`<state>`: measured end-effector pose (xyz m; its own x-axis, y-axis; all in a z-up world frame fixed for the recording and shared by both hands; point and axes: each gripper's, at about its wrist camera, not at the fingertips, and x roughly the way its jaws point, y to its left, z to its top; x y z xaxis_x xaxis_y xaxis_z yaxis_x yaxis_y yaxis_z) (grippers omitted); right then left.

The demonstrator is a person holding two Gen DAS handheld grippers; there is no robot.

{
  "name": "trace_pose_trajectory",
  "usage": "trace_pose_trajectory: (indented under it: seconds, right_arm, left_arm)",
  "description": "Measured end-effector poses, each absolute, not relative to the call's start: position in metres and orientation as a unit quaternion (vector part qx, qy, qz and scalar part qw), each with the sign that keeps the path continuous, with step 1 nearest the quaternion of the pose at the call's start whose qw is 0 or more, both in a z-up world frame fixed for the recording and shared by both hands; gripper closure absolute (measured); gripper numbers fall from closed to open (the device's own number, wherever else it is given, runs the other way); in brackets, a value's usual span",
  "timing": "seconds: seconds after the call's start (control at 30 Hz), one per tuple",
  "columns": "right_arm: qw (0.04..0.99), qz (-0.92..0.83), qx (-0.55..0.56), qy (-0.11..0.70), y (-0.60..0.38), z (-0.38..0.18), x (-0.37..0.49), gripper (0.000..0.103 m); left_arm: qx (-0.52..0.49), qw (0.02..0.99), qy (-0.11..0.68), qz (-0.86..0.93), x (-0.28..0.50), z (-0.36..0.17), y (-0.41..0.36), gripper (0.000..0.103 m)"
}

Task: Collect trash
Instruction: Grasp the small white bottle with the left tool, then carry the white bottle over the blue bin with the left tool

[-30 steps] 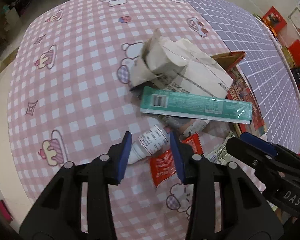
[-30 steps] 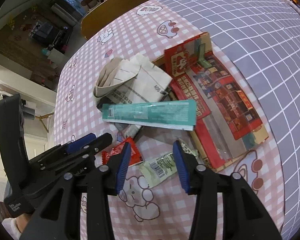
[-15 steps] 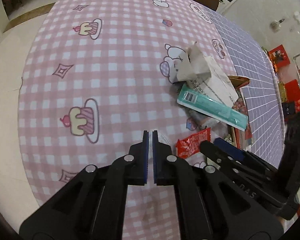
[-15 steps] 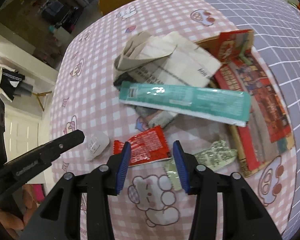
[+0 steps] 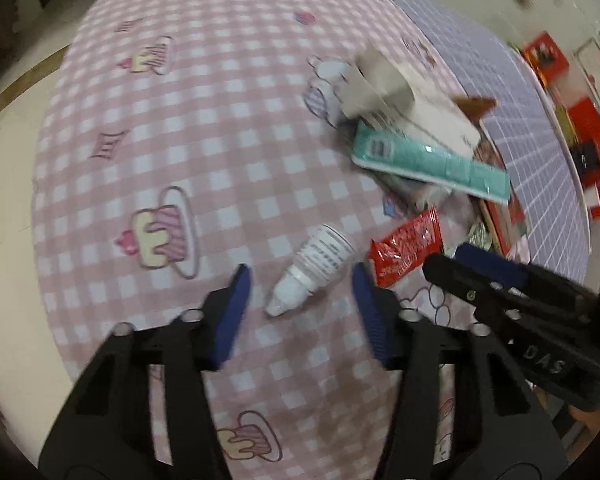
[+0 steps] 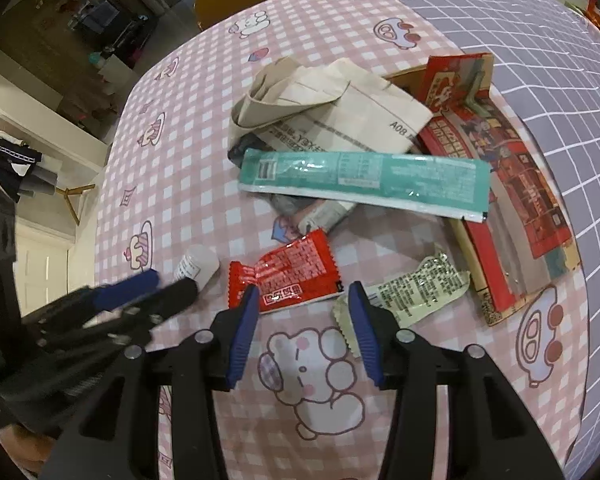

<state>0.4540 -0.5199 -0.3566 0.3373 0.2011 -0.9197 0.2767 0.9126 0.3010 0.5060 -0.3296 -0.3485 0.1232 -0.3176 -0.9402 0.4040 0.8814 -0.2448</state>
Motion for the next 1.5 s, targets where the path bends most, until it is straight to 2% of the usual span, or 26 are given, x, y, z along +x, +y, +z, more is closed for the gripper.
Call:
trace_pose_trajectory:
  seconds: [0.03,0.13,0.37,0.7,0.77,0.87,0.93,1.03,1.27,1.5]
  right_arm:
    - [0.791,-0.025,0.209,0.575,-0.521,-0.357,0.454,0.057]
    - [0.791,-0.028,0.211,0.573,-0.521,-0.356,0.452,0.057]
    - [0.792,-0.022,0.201,0.576,-0.507,-0.355,0.45,0.057]
    - [0.804,-0.009,0.117,0.582,-0.465,-0.366,0.472,0.056]
    - [0.807,-0.016,0.101,0.581,-0.46,-0.365,0.473,0.067]
    - [0.808,-0.017,0.108,0.579,-0.462,-0.364,0.472,0.075]
    - [0.811,-0.015,0.108,0.575,-0.459,-0.359,0.47,0.086]
    - [0.811,-0.003,0.118,0.573,-0.453,-0.349,0.467,0.091]
    - [0.821,0.046,0.131,0.554,-0.396,-0.312,0.457,0.092]
    - [0.81,0.126,0.132,0.558,-0.286,-0.301,0.453,0.092]
  left_arm:
    - [0.036,0.746,0.619,-0.242,0.507,-0.351,-0.331,0.068]
    - [0.035,0.749,0.617,-0.24,0.51,-0.354,-0.334,0.078]
    - [-0.001,0.761,0.609,-0.223,0.513,-0.341,-0.315,0.078]
    - [-0.033,0.764,0.612,-0.2,0.506,-0.337,-0.279,0.078]
    - [-0.042,0.765,0.611,-0.199,0.505,-0.335,-0.273,0.078]
    - [-0.057,0.767,0.608,-0.198,0.503,-0.331,-0.262,0.078]
    - [-0.066,0.768,0.605,-0.198,0.501,-0.327,-0.254,0.078]
    - [-0.078,0.771,0.6,-0.198,0.498,-0.321,-0.24,0.078]
    - [-0.105,0.779,0.589,-0.188,0.484,-0.304,-0.187,0.078]
    - [-0.133,0.793,0.58,-0.132,0.459,-0.291,-0.079,0.078]
